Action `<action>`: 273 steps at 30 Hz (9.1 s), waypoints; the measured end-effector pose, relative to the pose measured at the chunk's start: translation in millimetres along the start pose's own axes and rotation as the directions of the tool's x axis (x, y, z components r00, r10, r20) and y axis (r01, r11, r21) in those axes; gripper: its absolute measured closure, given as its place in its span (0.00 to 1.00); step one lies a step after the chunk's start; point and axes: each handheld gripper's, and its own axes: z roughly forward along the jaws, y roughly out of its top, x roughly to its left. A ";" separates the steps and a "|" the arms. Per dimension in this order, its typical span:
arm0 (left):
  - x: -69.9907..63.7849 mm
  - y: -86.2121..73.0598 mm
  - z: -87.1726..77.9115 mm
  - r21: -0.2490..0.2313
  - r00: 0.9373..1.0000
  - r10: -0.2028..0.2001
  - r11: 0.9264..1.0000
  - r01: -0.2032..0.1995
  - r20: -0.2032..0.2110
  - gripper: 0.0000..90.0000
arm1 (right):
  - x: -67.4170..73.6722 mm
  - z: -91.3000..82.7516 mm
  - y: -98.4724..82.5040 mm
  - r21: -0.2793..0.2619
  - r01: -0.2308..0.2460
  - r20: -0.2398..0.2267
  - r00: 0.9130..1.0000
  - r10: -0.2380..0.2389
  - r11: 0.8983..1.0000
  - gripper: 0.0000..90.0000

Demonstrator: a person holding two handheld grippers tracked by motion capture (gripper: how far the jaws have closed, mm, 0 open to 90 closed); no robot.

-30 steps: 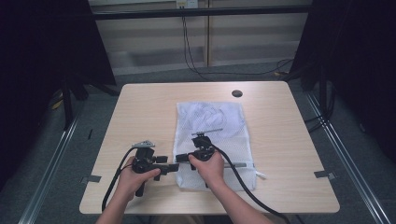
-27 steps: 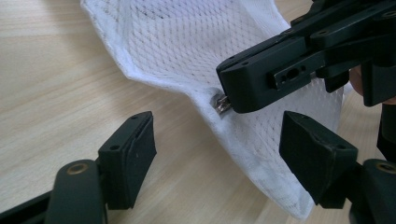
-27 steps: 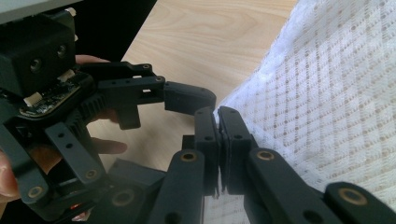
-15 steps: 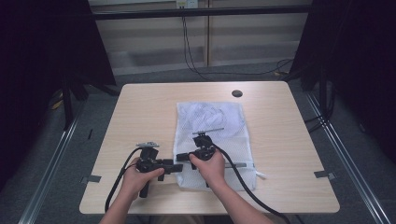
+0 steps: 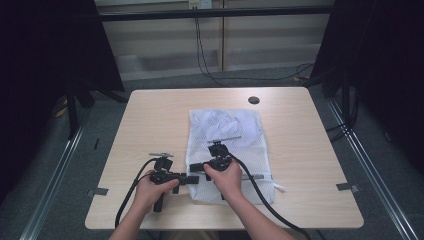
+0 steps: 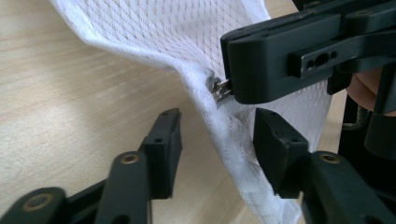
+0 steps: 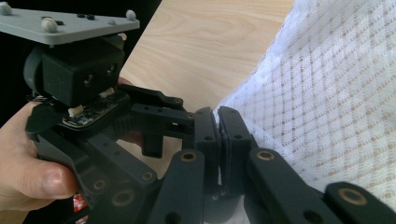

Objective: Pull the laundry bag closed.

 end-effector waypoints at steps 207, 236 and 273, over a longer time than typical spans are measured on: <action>-5.1 5.2 -12.9 -0.009 0.991 -0.127 0.992 0.128 0.051 0.98 | -55.4 -68.5 -13.9 0.016 -0.095 -0.037 0.995 0.096 0.995 0.97; -5.3 4.4 -14.0 -0.004 0.991 -0.131 0.991 0.131 0.035 0.98 | -63.9 -80.7 -18.8 0.007 -0.094 -0.044 0.995 0.094 0.996 0.97; -5.4 1.9 -12.3 -0.001 0.989 -0.139 0.990 0.139 0.041 0.98 | -72.7 -94.4 -23.5 -0.002 -0.085 -0.060 0.995 0.084 0.996 0.97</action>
